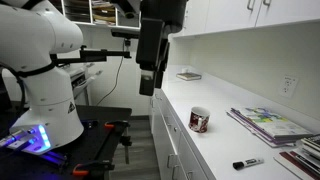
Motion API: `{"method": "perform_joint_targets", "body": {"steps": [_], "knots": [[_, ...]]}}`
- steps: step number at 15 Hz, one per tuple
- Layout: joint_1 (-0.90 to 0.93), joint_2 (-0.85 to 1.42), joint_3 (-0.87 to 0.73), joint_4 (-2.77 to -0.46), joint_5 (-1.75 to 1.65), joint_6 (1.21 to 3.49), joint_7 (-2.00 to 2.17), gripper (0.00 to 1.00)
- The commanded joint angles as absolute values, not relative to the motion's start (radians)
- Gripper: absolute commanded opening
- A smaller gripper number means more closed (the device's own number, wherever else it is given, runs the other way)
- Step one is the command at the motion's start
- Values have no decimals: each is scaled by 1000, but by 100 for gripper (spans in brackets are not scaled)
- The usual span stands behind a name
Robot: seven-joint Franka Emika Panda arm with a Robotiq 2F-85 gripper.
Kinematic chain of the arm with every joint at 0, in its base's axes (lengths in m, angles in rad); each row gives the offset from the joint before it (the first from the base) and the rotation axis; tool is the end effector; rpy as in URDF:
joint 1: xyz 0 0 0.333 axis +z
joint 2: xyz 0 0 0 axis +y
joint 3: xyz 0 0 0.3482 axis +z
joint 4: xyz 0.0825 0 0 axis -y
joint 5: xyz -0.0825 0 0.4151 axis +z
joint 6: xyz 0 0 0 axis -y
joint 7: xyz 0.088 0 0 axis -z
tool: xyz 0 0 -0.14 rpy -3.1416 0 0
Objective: Put the marker into the mug.
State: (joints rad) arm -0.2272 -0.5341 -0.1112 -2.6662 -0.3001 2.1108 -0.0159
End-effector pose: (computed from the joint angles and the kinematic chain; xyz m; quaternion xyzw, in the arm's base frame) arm 0.3486 -0.1430 0.3822 0.9923 -0.0739 -0.0263 0.0963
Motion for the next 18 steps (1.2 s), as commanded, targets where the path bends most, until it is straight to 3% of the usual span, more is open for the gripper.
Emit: {"method": "perform_joint_targets", "body": {"steps": [1, 5, 7, 13, 18], "knots": [[-219, -535, -119, -2665, -304, 2107, -12, 100], [-215, -523, -120, -2659, -306, 2119, -21, 100], [-196, -488, -137, -2654, -311, 2227, -70, 100], [-48, -152, -183, -2511, -134, 2574, -319, 100], [-24, 164, -95, -2264, 38, 2586, -484, 100]]}}
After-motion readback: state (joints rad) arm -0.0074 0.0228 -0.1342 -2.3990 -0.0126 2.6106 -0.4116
